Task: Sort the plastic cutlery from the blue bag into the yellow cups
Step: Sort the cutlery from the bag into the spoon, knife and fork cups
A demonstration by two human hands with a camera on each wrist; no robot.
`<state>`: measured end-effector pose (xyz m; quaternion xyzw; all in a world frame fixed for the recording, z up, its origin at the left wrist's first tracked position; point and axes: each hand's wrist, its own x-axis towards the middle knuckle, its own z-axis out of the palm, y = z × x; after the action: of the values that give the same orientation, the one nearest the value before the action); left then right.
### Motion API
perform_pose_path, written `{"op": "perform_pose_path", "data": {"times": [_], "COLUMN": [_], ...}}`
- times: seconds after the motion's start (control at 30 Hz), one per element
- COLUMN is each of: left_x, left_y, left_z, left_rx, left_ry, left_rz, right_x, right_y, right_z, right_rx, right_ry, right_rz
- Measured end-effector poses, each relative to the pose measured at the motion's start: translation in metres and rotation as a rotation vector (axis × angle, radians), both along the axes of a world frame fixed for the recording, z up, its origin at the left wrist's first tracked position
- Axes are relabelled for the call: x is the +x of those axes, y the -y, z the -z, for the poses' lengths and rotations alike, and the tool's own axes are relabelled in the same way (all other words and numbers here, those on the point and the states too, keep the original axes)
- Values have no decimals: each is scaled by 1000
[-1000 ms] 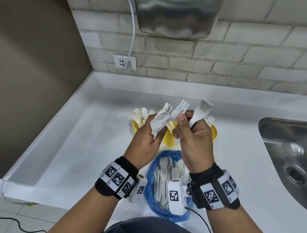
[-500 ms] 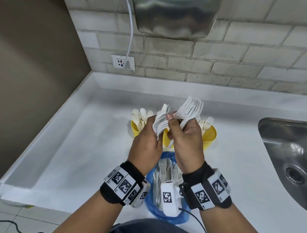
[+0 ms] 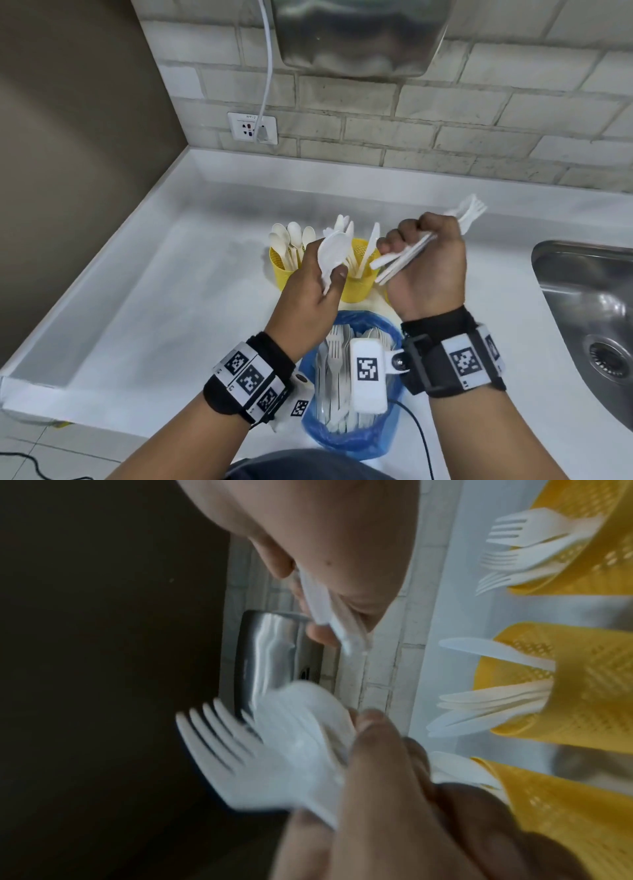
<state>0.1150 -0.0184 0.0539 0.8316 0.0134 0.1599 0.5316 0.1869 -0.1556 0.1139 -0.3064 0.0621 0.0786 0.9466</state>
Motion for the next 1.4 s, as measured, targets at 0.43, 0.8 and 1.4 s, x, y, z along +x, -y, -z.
{"op": "perform_pose_path", "data": {"times": [0.43, 0.8, 1.4], "left_x": [3, -2, -5], "left_y": [-9, -16, -18], "left_z": [-9, -15, -22], "left_rx": [-172, -139, -57], "left_ry": [58, 10, -70], "left_rz": [107, 123, 164], "right_x": [-41, -28, -23], "right_y": [-1, 5, 16], "right_z": [-2, -6, -15], "right_rx": [-941, -1134, -1119], "right_ry": [721, 891, 902], "right_rz": [-129, -114, 9]}}
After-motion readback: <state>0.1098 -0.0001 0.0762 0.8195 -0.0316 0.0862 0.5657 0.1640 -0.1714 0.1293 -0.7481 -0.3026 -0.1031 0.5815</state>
